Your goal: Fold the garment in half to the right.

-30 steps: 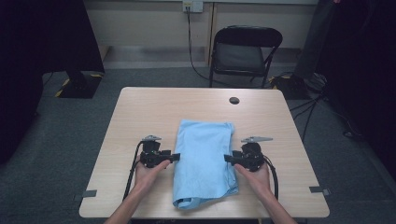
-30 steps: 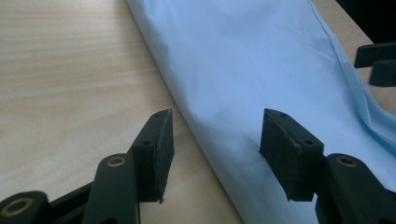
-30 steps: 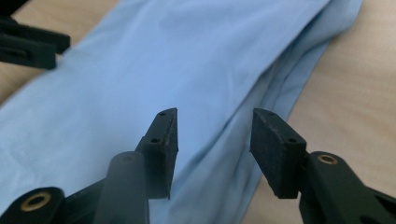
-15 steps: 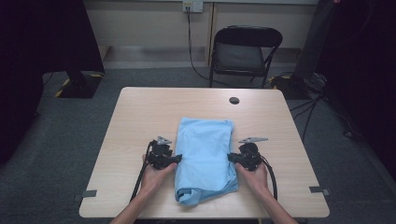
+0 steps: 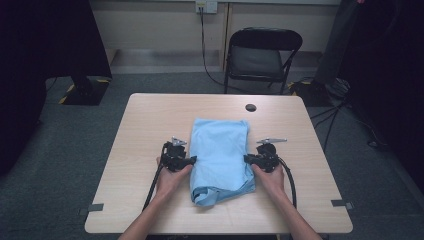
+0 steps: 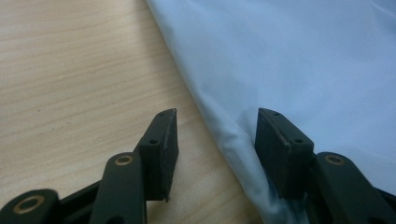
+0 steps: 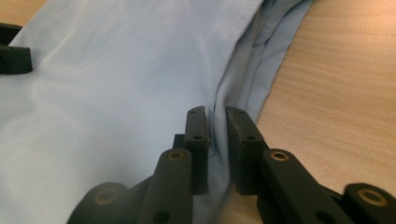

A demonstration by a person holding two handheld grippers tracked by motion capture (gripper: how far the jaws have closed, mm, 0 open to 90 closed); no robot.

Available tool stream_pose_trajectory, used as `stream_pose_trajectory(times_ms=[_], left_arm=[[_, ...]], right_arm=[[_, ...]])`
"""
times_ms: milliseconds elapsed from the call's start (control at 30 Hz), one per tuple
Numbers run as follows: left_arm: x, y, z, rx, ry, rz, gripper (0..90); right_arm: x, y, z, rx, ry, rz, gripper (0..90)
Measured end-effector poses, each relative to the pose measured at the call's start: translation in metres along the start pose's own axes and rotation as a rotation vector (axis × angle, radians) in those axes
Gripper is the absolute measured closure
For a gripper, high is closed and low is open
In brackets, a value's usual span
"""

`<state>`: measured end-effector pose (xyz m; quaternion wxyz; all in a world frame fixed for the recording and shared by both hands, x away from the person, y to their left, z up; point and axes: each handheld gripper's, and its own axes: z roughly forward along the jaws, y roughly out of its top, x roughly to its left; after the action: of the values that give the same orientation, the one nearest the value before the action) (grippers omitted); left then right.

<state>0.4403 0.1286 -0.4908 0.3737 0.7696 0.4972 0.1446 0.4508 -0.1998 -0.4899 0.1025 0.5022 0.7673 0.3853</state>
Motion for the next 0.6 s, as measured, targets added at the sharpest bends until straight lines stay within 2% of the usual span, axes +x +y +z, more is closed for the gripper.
stream_pose_trajectory(times_ms=[67,167,233,267,367,467,533,567,600], left_arm=[[0.000,-0.001,-0.003,0.015,-0.027,-0.014,49.6],[0.006,-0.003,-0.009,0.002,-0.054,-0.033,45.0],[0.010,-0.004,-0.015,-0.013,-0.090,-0.065,43.3],[0.011,-0.004,-0.019,-0.013,-0.099,-0.063,43.0],[0.012,-0.003,-0.032,-0.049,-0.135,-0.072,41.3],[0.006,-0.002,-0.044,-0.082,-0.181,-0.063,43.6],[-0.002,-0.003,-0.049,-0.086,-0.215,-0.040,47.5],[-0.007,-0.003,-0.051,-0.088,-0.224,-0.026,48.7],[-0.007,-0.003,-0.051,-0.088,-0.224,-0.026,49.3]], right_arm=[[0.001,0.000,-0.004,0.009,-0.010,-0.001,74.4],[0.004,-0.002,-0.014,0.014,-0.031,-0.026,72.2],[0.006,-0.003,-0.023,0.009,-0.026,-0.028,70.2],[0.008,-0.003,-0.028,-0.005,-0.019,-0.027,69.7],[0.017,-0.004,-0.043,-0.047,0.026,-0.035,70.0],[0.034,-0.005,-0.052,-0.071,0.104,-0.055,73.0],[0.049,-0.006,-0.053,-0.072,0.145,-0.087,75.7],[0.056,-0.007,-0.052,-0.067,0.164,-0.095,77.6],[0.062,-0.008,-0.049,-0.056,0.188,-0.105,78.8]])
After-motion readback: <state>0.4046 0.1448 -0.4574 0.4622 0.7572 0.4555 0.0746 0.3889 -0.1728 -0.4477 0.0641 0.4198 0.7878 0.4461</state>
